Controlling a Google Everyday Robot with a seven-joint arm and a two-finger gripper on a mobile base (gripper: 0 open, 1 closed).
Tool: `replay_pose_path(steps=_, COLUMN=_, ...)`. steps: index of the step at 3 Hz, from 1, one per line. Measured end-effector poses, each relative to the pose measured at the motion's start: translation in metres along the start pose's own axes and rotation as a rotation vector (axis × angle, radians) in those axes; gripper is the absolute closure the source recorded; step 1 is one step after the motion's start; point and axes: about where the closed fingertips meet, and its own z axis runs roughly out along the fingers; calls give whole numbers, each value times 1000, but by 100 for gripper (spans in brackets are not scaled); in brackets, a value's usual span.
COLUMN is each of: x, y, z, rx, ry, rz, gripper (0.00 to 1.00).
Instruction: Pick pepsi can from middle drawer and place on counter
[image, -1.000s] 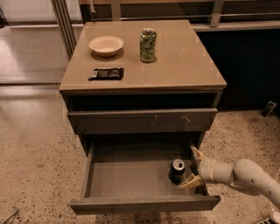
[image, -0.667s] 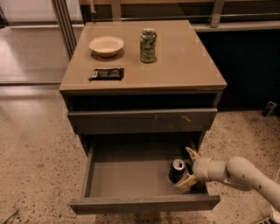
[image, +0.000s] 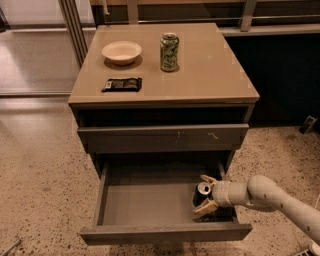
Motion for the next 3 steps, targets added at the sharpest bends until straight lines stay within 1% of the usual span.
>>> replay_pose_path(steps=3, x=-2, y=1, z=1, rx=-7, ry=-2, rz=-1, gripper=88)
